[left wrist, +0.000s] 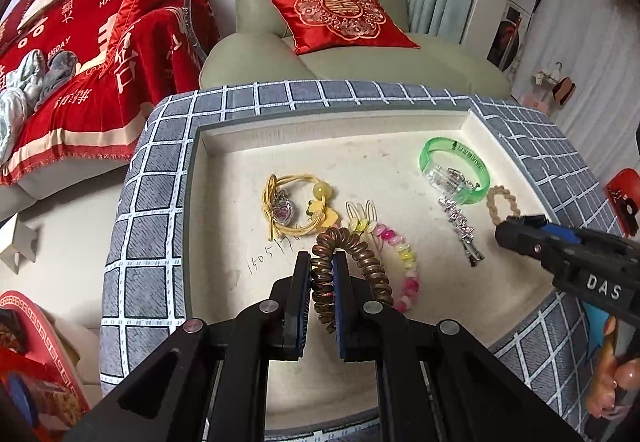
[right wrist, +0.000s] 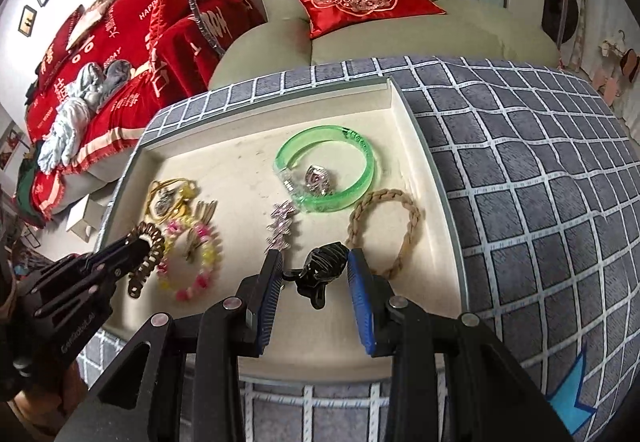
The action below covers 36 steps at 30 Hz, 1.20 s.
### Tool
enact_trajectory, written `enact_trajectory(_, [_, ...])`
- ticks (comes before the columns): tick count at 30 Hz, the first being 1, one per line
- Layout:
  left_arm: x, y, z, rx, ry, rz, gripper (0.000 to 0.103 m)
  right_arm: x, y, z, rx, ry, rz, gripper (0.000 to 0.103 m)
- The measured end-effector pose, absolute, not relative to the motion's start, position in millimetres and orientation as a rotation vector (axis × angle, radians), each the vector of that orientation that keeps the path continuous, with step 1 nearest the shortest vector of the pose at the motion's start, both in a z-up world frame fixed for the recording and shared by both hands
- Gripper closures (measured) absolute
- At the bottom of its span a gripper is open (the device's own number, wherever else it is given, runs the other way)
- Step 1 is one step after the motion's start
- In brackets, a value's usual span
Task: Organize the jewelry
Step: 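Carry both items into the tray and open the right tool to release the claw clip, then open the left tool to drop the brown bead bracelet into the tray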
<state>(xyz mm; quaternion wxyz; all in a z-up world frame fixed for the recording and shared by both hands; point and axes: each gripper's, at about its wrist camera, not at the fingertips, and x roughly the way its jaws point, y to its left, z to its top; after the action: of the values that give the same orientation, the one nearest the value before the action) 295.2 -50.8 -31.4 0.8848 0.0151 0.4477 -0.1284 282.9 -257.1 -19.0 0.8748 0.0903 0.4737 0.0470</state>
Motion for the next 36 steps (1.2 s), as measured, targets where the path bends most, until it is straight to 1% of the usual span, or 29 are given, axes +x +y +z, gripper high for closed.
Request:
enact_trajectory(14, [294.4,-59.8,-42.9,0.069,0.941,-0.263,0.076,289.4,-245.8,-32.0,0.093,1.003,0.057,0.065])
enact_trajectory(15, [294.0,-59.9,-43.5,0.070,0.943,-0.265,0.077,290.0,-245.4,-32.9,0.091,1.009,0.059,0.063])
enact_trajectory(18, [292.0,-61.4,-44.1,0.084,0.940,-0.265,0.077,290.0,-244.6,-32.9,0.091,1.013,0.063,0.042])
enact_trajectory(21, [291.5,-61.5,-44.0,0.086,0.941,-0.265,0.076,288.3,-243.0,-31.4,0.089,1.008,0.066,0.039])
enact_trajectory(27, [289.7,-56.8,-42.7,0.053,0.939,-0.279,0.076,284.1,-249.2,-23.4,0.151,0.988,0.080,0.023])
enact_trajectory(36, [289.8,-53.5,-40.5,0.021,0.960,-0.256,0.076,272.2,-251.8,-4.4,0.198,0.939,0.104,0.023])
